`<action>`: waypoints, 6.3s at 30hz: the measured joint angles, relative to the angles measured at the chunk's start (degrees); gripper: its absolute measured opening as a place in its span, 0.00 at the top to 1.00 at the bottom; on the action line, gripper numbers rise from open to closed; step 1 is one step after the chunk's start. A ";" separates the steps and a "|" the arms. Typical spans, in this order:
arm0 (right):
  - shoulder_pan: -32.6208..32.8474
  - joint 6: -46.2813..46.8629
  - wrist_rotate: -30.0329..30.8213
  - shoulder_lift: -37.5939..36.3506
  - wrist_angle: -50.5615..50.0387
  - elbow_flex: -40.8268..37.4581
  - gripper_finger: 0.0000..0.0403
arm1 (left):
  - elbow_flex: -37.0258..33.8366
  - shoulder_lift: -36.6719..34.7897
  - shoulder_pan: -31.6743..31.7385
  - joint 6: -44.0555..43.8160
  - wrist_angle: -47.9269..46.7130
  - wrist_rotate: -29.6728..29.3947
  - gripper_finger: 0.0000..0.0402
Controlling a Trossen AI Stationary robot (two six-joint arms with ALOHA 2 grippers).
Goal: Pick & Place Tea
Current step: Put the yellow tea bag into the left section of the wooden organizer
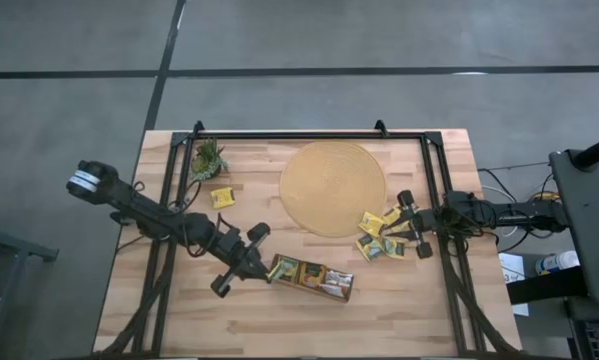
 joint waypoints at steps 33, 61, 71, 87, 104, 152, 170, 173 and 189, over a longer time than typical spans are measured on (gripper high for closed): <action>0.35 2.89 -1.36 18.16 55.69 2.43 0.83 | 0.09 0.07 0.57 -0.43 -6.38 6.64 1.00; 13.77 -17.20 4.04 69.28 4.15 47.40 0.32 | 8.17 8.26 4.07 -3.09 -25.11 3.65 1.00; 15.74 -18.32 4.14 82.23 -3.09 59.17 0.39 | 14.46 14.61 5.67 -3.75 -28.08 6.37 1.00; 15.74 -14.99 4.53 89.75 -15.02 70.22 0.62 | 16.02 15.32 5.81 -4.02 -31.88 5.68 1.00; 15.73 -10.00 2.54 89.55 -18.34 70.01 0.96 | 15.91 15.32 5.95 -5.12 -33.93 -3.28 1.00; 11.96 22.95 5.51 103.83 -23.80 81.38 0.97 | 20.52 -3.54 -4.10 -23.81 -85.81 -59.53 0.65; 8.81 28.79 3.93 119.95 -44.87 102.20 0.97 | 20.52 -3.50 -4.28 -23.71 -85.37 -58.92 0.65; 8.20 28.34 4.74 122.28 -49.60 107.40 0.97 | 20.50 -3.48 -4.33 -23.67 -85.38 -58.70 0.65; 7.85 23.81 20.96 126.92 -62.82 117.07 0.93 | 20.44 -3.43 -5.33 -23.61 -85.68 -58.38 0.65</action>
